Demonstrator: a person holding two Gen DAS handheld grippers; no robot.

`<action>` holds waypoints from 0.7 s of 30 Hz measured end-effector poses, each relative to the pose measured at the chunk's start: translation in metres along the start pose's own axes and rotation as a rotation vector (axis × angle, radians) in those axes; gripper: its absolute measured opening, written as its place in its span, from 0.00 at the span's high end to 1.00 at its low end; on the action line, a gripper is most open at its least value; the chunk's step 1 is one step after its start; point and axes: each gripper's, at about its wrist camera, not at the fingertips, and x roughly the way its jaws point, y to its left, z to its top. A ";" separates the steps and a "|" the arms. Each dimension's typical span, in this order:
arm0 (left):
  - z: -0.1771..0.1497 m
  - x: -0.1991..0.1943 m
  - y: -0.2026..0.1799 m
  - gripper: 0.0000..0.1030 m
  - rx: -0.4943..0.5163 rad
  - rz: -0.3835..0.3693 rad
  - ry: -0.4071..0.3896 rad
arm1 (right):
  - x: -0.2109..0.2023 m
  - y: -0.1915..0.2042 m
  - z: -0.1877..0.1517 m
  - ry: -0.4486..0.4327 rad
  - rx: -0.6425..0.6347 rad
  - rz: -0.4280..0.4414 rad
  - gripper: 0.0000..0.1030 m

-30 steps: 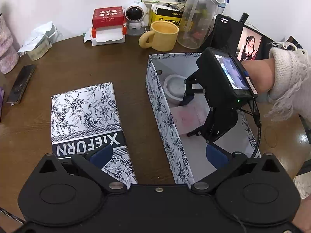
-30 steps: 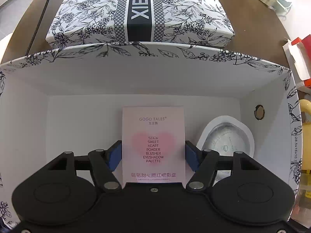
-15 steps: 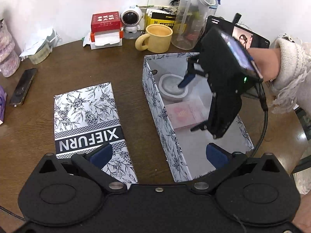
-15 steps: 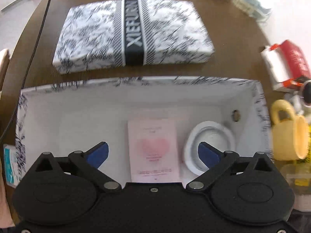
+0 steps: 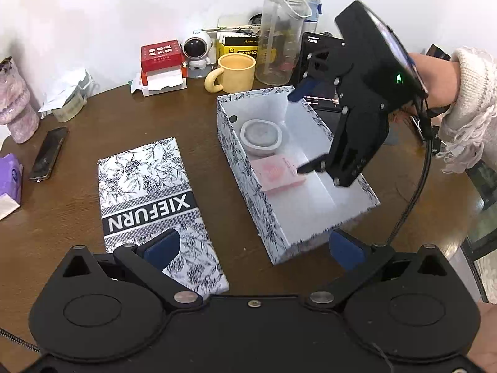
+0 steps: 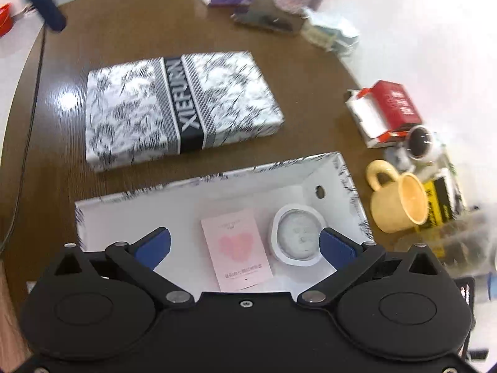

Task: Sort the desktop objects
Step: 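Withdraw the right gripper and move the left gripper toward the blue floss pack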

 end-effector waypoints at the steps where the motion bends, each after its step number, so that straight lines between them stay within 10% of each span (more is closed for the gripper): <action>1: -0.003 -0.004 -0.001 0.00 0.003 -0.001 -0.003 | -0.006 0.002 0.000 -0.008 0.019 -0.007 0.00; 21: -0.045 -0.024 -0.057 0.00 0.258 -0.092 0.015 | -0.091 0.109 -0.065 0.037 0.331 -0.094 0.00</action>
